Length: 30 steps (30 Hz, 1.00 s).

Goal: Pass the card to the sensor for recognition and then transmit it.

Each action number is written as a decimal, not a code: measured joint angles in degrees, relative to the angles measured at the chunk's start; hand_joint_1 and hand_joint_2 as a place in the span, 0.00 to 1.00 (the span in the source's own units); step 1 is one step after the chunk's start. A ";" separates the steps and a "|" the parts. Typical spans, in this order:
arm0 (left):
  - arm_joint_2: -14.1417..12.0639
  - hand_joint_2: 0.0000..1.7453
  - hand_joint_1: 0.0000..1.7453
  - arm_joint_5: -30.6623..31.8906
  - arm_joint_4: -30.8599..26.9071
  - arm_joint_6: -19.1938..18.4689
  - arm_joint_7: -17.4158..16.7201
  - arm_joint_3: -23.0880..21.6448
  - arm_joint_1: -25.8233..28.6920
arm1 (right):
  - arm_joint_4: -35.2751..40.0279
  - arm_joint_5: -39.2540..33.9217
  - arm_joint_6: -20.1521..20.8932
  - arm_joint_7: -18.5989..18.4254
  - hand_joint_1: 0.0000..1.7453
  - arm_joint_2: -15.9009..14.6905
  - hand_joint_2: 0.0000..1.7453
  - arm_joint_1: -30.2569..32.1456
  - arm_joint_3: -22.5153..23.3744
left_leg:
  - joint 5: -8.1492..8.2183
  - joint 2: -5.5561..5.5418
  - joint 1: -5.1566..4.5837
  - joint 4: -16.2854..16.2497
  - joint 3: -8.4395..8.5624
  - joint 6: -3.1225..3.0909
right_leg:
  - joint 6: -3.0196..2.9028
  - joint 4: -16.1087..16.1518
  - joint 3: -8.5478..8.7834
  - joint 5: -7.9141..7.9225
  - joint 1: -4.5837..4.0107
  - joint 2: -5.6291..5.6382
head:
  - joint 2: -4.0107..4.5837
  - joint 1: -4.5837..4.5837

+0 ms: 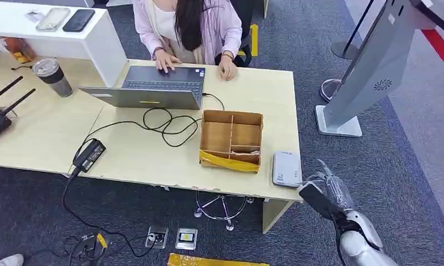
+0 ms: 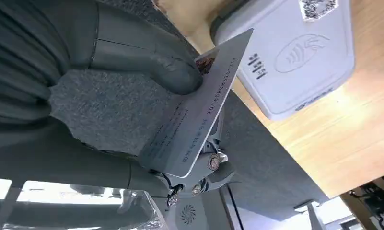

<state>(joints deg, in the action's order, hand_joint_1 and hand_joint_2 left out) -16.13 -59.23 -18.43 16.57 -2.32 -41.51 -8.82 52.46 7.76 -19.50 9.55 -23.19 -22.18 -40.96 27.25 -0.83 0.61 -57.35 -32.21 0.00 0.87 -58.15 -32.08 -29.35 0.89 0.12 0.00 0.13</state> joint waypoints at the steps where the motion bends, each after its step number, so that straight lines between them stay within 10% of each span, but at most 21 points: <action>1: -0.11 0.00 0.00 0.00 -0.04 -0.17 0.00 -0.02 0.00 | 0.35 0.00 -0.13 -0.15 1.00 -0.26 1.00 0.31 0.00 | 0.00 0.00 0.00 0.00 0.00 0.00 | 0.00 0.00 0.00 0.00 0.00 0.00 | 0.00 -0.04; 30: -2.36 0.00 0.00 1.53 -0.81 -6.89 2.03 -2.82 -0.24 | 9.05 9.77 5.27 -3.32 1.00 -3.43 1.00 -4.93 0.33 | 0.00 0.01 0.01 0.02 -0.02 0.00 | 0.00 -0.01 0.00 0.00 -0.01 0.00 | 0.00 -0.02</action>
<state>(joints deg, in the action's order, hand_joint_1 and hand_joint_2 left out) -18.49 -57.70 -19.23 9.68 -0.28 -44.32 -9.06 61.51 17.53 -14.23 6.23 -26.62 -27.11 -40.63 27.25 -0.82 0.62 -57.34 -32.23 0.00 0.87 -58.16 -32.08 -29.35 0.88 0.12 0.00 0.11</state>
